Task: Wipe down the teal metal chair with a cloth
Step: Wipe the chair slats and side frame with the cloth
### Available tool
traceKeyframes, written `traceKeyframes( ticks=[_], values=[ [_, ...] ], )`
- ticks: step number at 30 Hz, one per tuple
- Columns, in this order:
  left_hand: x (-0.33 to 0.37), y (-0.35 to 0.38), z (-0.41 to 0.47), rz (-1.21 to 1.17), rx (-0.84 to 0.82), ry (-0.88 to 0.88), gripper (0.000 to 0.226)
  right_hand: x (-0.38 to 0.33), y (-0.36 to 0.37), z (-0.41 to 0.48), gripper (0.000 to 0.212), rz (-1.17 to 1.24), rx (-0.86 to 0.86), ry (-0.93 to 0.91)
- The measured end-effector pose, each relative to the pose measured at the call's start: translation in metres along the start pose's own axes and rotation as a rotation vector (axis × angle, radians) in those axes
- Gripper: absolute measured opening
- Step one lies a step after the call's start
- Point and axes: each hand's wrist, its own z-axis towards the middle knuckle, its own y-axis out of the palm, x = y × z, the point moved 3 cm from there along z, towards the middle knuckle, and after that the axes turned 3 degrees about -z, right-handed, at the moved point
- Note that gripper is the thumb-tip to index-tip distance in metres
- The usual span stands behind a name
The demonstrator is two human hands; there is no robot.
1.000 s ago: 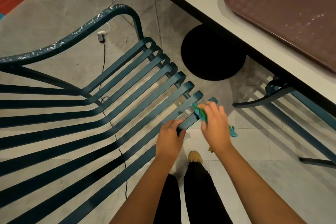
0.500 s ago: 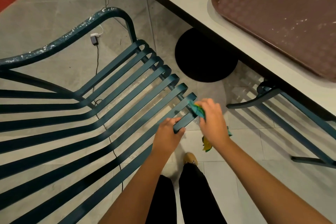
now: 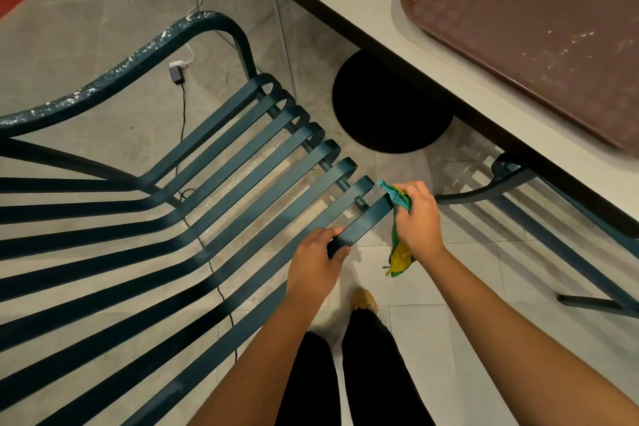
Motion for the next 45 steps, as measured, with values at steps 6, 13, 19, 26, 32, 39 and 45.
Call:
traceKeyframes(
  ticks=[6,13,19,26,32,39,45],
  values=[
    [0.001,-0.001,0.001,0.003,-0.011,-0.007,0.039,-0.024,0.003,-0.029,0.035,-0.147,-0.074,-0.195],
    [0.001,-0.001,0.001,-0.022,-0.026,-0.033,0.040,-0.017,0.004,-0.009,0.029,-0.045,-0.020,-0.021],
    [0.007,-0.002,0.008,-0.162,-0.073,-0.060,0.037,0.003,0.007,0.017,0.028,-0.043,-0.051,0.150],
    [0.019,0.005,0.019,-0.188,-0.118,-0.070,0.037,0.004,0.002,0.016,0.027,-0.044,-0.112,0.083],
    [0.018,0.007,0.019,-0.271,-0.106,-0.124,0.033,0.012,0.002,0.034,0.026,-0.042,-0.189,0.123],
    [0.018,0.005,0.018,-0.280,-0.092,-0.128,0.035,0.002,-0.006,0.041,0.024,-0.151,-0.311,0.044],
    [0.019,0.006,0.018,-0.287,-0.077,-0.158,0.036,-0.027,-0.014,0.008,0.028,-0.297,-0.371,-0.304]
  ],
)
